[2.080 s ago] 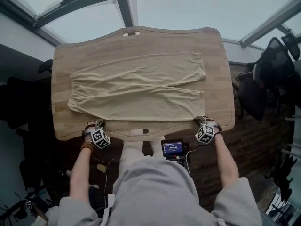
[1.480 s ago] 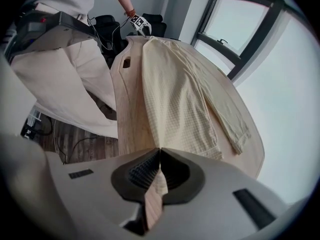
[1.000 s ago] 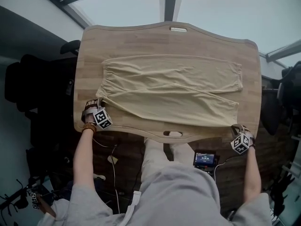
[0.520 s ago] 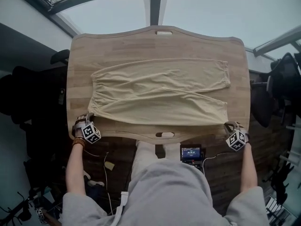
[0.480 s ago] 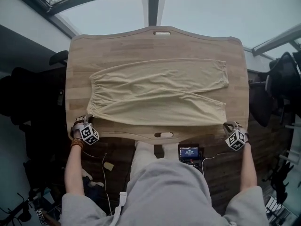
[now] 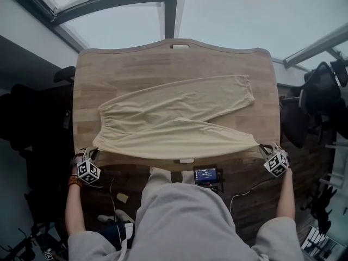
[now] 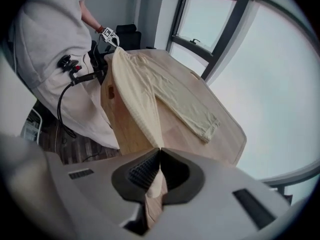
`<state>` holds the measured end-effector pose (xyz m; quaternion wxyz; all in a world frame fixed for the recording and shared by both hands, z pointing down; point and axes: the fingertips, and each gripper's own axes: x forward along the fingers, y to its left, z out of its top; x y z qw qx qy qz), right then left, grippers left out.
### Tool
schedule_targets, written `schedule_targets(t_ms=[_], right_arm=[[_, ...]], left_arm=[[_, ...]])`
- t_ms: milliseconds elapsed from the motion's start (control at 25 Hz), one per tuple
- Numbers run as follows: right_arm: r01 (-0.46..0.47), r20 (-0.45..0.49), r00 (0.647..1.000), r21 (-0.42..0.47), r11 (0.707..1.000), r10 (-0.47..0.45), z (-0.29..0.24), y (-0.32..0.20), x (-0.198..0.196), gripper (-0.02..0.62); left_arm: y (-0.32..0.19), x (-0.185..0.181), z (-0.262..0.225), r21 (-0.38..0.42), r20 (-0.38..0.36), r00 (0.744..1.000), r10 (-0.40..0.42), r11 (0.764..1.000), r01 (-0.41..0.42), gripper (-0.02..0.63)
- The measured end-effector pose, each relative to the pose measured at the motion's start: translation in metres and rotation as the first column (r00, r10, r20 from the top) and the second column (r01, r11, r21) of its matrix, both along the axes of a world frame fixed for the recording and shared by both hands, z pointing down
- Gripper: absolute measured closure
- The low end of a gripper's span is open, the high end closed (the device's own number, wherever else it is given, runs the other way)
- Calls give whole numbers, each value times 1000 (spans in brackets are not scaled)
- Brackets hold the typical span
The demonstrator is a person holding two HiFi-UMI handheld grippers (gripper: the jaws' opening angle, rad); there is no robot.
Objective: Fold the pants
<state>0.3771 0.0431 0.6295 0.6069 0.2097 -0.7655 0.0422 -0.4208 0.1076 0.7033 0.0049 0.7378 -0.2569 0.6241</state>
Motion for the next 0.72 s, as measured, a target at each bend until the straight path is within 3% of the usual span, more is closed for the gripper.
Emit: schedule_targets(t_ms=[200,480,720], right_arm=[[-96,19,995,61,994,95,-32,-37,-1,584],[-166,-22,985,147,975,171,-69,-94,-2,584],[-110,-10,994,143,984,113,-100,-120,-10,586]], left_arm=[[-28,-8,-24,25,-91,995,-35,999,37,588],[-70,-7,-69,92,-208,977,-45,994,65,588],[-71,-12,-95,79,-261,957,-130,985,156,588]])
